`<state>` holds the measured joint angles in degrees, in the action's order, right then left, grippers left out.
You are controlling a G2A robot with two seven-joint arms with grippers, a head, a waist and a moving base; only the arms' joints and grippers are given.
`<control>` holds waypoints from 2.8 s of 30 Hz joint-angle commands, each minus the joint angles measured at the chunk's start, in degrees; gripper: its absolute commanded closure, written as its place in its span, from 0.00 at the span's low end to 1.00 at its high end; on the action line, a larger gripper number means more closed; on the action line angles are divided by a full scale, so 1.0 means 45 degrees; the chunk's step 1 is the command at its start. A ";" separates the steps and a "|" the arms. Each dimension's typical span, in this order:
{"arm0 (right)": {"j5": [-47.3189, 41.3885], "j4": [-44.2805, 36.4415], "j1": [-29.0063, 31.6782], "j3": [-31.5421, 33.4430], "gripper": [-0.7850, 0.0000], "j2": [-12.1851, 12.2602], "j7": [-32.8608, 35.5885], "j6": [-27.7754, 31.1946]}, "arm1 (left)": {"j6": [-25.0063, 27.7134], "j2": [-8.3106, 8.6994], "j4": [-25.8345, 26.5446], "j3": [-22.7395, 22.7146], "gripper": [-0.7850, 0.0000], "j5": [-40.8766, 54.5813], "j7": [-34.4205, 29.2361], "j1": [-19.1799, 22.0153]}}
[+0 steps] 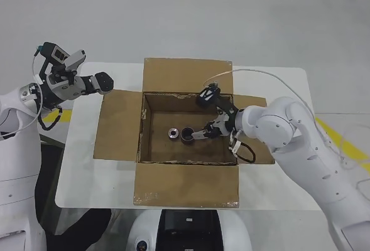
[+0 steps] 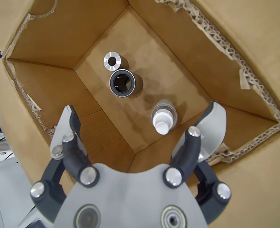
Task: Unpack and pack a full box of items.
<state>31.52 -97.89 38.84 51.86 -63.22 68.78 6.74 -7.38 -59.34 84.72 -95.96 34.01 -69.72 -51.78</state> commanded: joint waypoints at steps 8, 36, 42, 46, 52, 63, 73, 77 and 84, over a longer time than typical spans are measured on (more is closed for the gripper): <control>-0.0381 0.0904 -0.0552 -0.0525 0.00 -0.0222 0.0437 -0.0787 | 0.0000 0.0000 0.0000 0.0000 0.00 0.0000 0.0000 0.0000; 0.0662 0.2064 -0.1505 -0.1941 0.35 -0.0832 0.1088 -0.2991 | 0.0000 0.0000 0.0000 0.0000 0.00 0.0000 0.0000 0.0000; 0.1375 0.2093 -0.1599 -0.2209 0.37 -0.0917 0.1420 -0.3511 | 0.0000 0.0000 0.0000 0.0000 0.00 0.0000 0.0000 0.0000; 0.1887 0.2024 -0.1656 -0.2414 0.53 -0.0992 0.1568 -0.3851 | 0.0000 0.0000 0.0000 0.0000 0.00 0.0000 0.0000 0.0000; 0.2913 0.1724 -0.1839 -0.2730 0.73 -0.1103 0.2114 -0.4478 | 0.0000 0.0000 0.0000 0.0000 0.00 0.0000 0.0000 0.0000; 0.3607 0.0022 -0.1696 -0.2397 1.00 -0.1124 0.2558 -0.4703 | 0.0000 0.0000 0.0000 0.0000 0.00 0.0000 0.0000 0.0000; 0.4409 -0.2168 -0.1198 -0.1445 1.00 -0.0898 0.2599 -0.3966 | 0.0000 0.0000 0.0000 0.0000 0.00 0.0000 0.0000 0.0000; 0.4180 -0.3074 -0.0750 -0.0660 1.00 -0.0775 0.2083 -0.3635 | 0.0000 0.0000 0.0000 0.0000 0.00 0.0000 0.0000 0.0000; 0.4000 -0.4053 0.0246 0.0908 1.00 -0.0512 0.1330 -0.3301 | 0.0000 0.0000 0.0000 0.0000 0.00 0.0000 0.0000 0.0000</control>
<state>49.35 -115.52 39.28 54.77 -65.68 75.26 -7.70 -7.38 -59.34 84.72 -95.96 34.01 -69.72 -51.78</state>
